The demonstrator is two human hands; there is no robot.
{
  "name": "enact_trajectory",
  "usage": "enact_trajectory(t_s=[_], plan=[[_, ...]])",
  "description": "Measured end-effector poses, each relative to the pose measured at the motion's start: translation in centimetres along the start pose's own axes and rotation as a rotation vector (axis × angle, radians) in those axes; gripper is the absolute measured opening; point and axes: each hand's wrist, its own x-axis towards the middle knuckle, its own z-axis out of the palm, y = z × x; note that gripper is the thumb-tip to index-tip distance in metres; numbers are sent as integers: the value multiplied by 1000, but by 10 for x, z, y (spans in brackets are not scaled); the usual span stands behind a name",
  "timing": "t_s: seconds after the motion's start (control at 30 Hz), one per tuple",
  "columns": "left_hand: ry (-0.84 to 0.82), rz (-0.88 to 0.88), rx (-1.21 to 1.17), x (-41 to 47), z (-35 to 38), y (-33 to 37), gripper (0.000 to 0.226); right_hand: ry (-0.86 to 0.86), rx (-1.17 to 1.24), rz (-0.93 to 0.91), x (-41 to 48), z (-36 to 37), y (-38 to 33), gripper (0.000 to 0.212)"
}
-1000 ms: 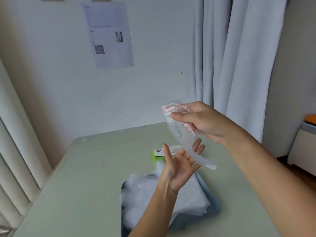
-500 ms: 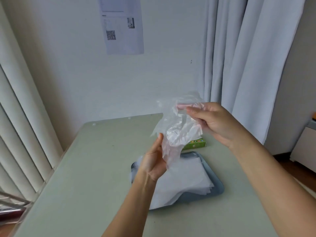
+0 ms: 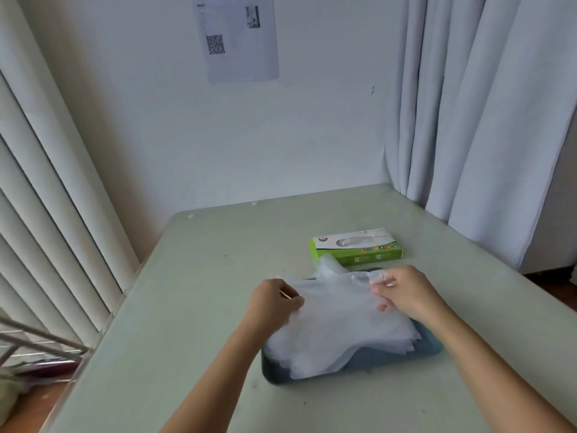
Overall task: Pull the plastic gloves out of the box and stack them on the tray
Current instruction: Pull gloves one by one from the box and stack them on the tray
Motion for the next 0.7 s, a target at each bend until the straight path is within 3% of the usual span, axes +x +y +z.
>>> enact_trajectory(t_s=[0.1, 0.2, 0.3, 0.37, 0.43, 0.53, 0.6, 0.7], plan=[[45, 1, 130, -3, 2, -6, 16, -65, 18, -8, 1, 2, 10, 7], [162, 36, 287, -13, -4, -7, 27, -125, 113, -18, 1, 3, 14, 36], [364, 170, 367, -23, -8, -3, 39, -135, 86, -50, 0, 5, 15, 47], [412, 329, 326, -29, -3, 4, 38, -139, 101, -55, -2, 4, 15, 46], [303, 440, 287, -35, 10, 13, 34, -142, 139, -58, -2, 2, 16, 34], [2, 465, 375, -39, 38, 18, 42, -147, 276, -36, -3, -1, 15, 16], [-172, 445, 523, -33, 50, 14, 50, -115, 312, -17, -3, 0, 17, 21], [-337, 435, 713, -21, 54, -2, 57, -69, 177, -36, 0, 3, 25, 38]])
